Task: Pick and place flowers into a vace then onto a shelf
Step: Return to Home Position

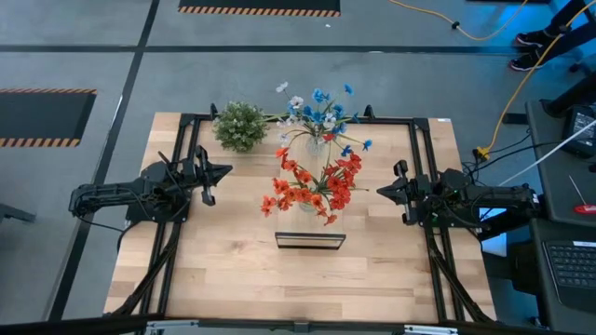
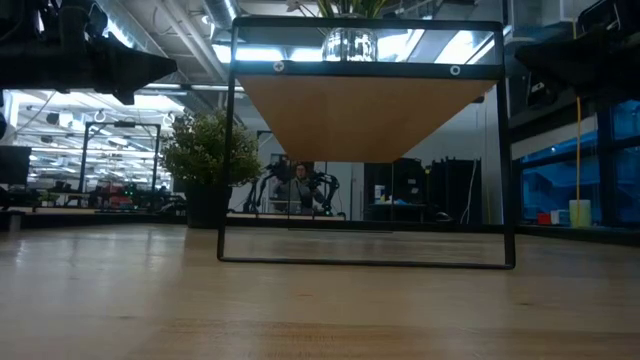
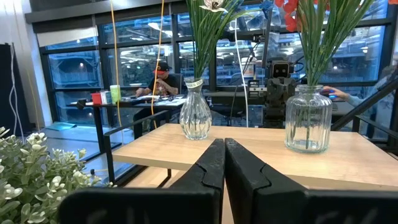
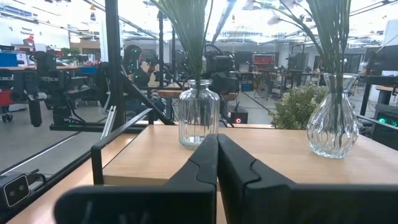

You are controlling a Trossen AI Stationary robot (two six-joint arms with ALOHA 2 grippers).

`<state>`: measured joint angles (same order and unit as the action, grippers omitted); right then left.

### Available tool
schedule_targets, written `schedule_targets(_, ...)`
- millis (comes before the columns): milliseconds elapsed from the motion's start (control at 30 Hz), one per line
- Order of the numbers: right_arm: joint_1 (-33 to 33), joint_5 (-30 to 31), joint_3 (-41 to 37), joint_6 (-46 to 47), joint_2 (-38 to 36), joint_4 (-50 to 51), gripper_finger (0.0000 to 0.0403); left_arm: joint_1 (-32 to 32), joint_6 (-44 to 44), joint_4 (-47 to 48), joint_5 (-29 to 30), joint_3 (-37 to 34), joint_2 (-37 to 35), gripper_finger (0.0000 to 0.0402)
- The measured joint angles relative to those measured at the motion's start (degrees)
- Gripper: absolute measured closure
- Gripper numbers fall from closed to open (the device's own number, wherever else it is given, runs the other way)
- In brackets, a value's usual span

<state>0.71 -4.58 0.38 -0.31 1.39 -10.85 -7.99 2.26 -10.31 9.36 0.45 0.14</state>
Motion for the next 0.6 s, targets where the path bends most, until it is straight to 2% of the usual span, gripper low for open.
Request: schedule_targets(600,0.01,0.00,0.00,0.08,0.00,0.00,0.0397,0.01,0.00,0.00,0.00,0.00,0.00,0.0394)
